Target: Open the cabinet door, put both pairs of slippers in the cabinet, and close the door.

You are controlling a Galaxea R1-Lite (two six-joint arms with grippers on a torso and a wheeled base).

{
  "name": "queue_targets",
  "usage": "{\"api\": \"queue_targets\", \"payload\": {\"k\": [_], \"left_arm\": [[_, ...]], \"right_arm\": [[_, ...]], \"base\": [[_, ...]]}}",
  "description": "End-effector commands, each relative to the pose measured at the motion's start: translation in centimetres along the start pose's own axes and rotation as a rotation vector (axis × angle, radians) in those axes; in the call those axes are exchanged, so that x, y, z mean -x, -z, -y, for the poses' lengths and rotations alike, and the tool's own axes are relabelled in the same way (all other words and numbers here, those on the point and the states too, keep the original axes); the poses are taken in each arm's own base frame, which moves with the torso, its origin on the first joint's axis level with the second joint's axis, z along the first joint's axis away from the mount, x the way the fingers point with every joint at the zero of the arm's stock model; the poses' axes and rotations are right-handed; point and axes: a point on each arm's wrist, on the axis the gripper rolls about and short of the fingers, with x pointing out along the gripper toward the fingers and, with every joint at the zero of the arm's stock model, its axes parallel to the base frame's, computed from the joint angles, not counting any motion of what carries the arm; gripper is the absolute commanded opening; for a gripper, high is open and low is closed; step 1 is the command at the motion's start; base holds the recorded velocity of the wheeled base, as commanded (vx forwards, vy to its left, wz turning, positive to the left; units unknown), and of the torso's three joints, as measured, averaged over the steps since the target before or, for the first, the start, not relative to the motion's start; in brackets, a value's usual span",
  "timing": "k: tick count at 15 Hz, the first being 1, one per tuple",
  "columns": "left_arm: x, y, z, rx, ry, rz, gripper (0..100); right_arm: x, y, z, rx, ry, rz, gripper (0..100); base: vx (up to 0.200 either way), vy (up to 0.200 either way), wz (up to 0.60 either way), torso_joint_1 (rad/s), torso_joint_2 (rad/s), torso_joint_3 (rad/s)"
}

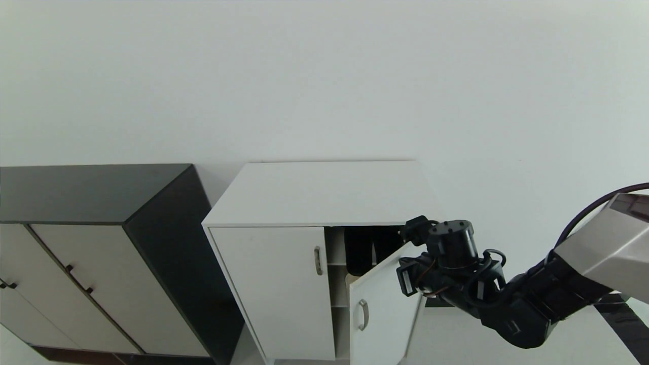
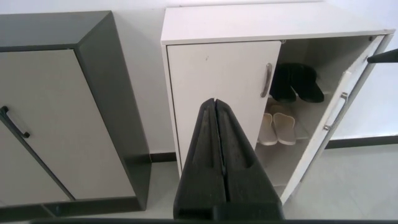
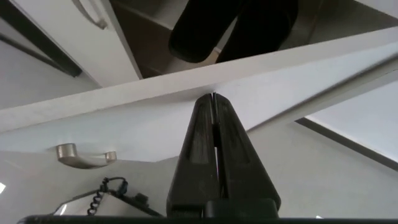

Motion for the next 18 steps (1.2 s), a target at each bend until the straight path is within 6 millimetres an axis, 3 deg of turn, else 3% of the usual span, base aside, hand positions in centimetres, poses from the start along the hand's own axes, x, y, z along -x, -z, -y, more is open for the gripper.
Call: {"api": "queue_targets", "payload": {"k": [1,18], "left_arm": [[0.0,0.0,0.0,0.0,0.001,0.0,0],[0.0,0.0,0.0,0.0,0.001,0.0,0]], "right_arm": [[-1.1,0.2,0.3,-0.015,0.013,-0.005,0],[-4.9,-0.2,3.6,-0.072,0.101,0.048,0]], "base": [[0.0,0.0,0.0,0.0,0.0,0.0],[0.0,0.0,0.0,0.0,0.0,0.0]]}}
